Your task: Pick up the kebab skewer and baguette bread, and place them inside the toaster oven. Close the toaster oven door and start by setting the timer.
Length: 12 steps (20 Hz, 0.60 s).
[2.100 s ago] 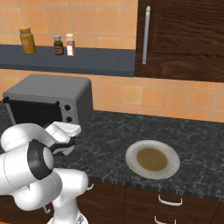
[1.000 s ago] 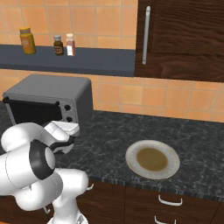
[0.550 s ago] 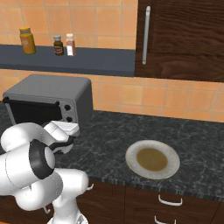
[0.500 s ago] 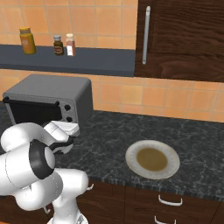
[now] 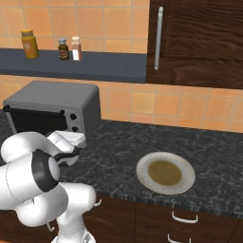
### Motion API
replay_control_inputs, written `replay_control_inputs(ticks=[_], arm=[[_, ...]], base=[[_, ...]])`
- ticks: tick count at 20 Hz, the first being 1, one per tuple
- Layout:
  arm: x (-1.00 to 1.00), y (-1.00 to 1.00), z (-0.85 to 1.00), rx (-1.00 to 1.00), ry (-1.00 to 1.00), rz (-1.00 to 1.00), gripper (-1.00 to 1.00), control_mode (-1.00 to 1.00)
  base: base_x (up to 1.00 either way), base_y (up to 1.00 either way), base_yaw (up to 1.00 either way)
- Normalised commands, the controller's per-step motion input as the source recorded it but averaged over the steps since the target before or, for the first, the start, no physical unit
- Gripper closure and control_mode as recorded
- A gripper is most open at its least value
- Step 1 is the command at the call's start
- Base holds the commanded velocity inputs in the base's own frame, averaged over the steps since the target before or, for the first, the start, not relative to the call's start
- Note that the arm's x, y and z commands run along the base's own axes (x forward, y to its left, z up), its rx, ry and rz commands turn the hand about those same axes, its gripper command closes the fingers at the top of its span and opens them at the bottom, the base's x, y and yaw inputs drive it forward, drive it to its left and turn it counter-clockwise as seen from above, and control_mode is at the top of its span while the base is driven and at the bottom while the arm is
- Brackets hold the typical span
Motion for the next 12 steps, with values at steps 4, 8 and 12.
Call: replay_control_inputs(ticks=[4,8,12], arm=[[0.12,0.03,0.00,0.00,0.00,0.00,1.00,-1.00],[0.06,0.00,0.00,0.00,-0.01,0.00,1.00,-1.00],[0.01,0.00,0.00,0.00,-0.01,0.00,1.00,-1.00]], base=[[0.00,0.00,0.00],[0.00,0.00,0.00],[0.00,0.00,0.00]])
